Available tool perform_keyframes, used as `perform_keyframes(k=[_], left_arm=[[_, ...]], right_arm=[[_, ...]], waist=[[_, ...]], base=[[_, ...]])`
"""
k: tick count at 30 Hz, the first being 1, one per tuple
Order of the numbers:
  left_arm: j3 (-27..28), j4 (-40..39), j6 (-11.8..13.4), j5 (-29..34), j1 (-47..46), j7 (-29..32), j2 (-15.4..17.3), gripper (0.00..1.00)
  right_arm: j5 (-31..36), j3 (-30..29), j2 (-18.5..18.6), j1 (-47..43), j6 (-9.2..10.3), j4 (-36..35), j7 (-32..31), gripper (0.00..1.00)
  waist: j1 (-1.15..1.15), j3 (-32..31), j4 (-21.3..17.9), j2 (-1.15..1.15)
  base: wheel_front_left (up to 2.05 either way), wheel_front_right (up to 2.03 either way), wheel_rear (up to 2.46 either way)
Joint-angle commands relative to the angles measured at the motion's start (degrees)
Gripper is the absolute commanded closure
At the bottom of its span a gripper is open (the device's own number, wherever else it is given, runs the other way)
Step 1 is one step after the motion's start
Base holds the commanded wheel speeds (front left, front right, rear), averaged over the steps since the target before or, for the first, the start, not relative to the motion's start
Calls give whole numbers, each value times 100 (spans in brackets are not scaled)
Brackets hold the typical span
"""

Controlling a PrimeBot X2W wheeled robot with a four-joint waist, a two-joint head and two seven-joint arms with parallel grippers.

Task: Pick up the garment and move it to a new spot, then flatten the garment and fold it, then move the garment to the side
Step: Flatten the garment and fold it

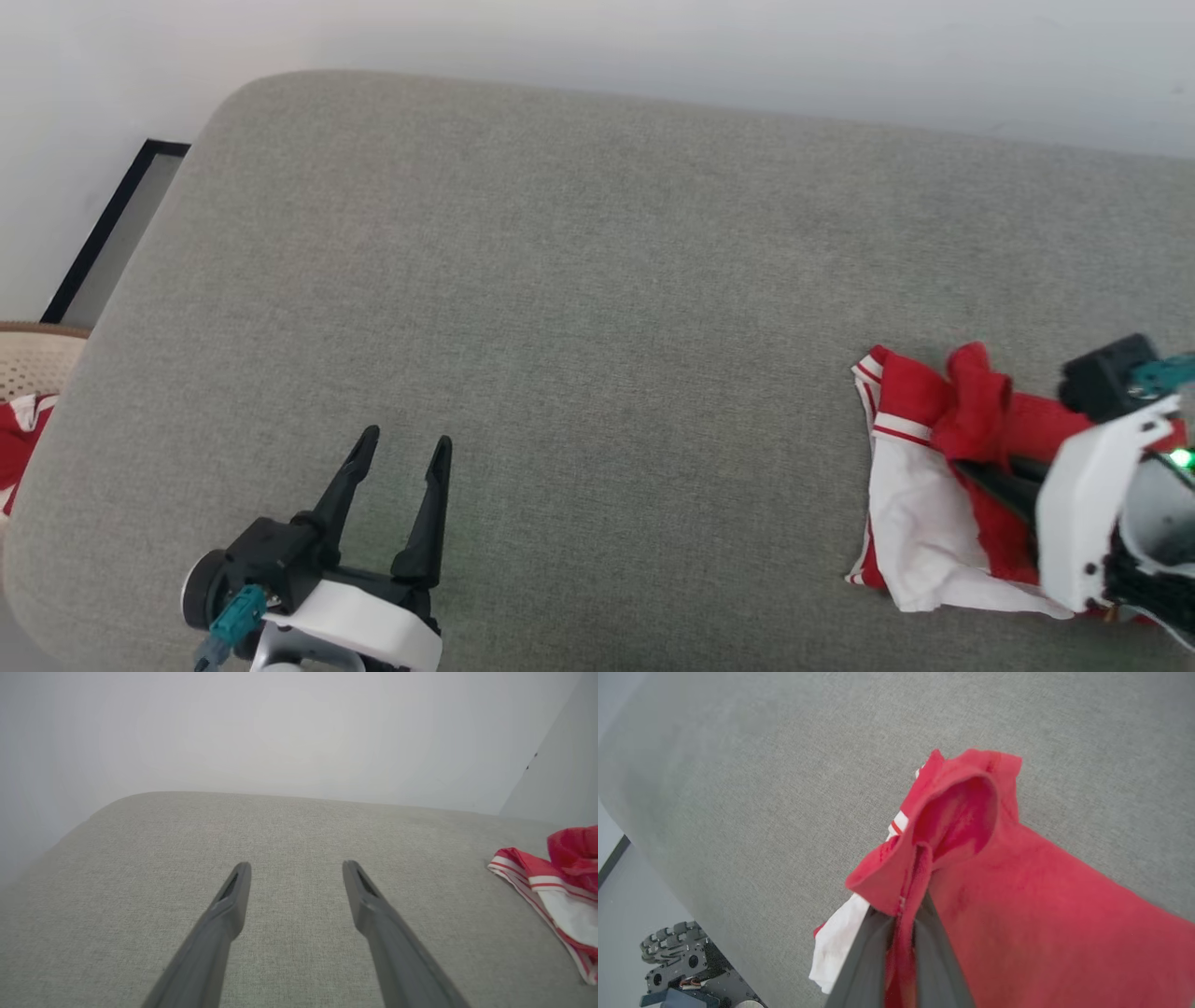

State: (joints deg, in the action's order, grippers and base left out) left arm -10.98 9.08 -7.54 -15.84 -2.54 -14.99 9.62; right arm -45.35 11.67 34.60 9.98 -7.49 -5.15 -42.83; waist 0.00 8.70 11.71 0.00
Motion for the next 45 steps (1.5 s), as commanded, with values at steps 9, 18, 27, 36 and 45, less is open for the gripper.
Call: perform_keyframes(k=[9, 18, 27, 36, 45], left_arm=[[-84, 168, 15, 18, -247, -26, -95, 0], [-32, 266, 15, -57, -270, -26, -107, 0], [91, 281, 15, -113, -79, -26, 37, 0], [75, 408, 15, -251, 23, -26, 75, 0], [76, 687, 15, -358, 145, -26, 28, 0]], right_arm=[[-50, 810, -209, 523, 0, 815, -55, 100], [-58, 1243, -246, 875, 0, 1491, 610, 28], [-380, 1307, -36, 1033, 0, 1405, 1215, 0], [-670, 1265, 326, 878, 0, 1883, 2762, 0], [-513, 1422, 290, 651, 0, 2825, 4825, 0]], waist=[[0, 223, 121, 0], [0, 161, 27, 0], [0, -88, -385, 0], [0, -360, -821, 0], [0, -747, -1053, 0]], base=[[0, 0, 0], [0, 0, 0], [0, 0, 0], [0, 0, 0], [0, 0, 0]])
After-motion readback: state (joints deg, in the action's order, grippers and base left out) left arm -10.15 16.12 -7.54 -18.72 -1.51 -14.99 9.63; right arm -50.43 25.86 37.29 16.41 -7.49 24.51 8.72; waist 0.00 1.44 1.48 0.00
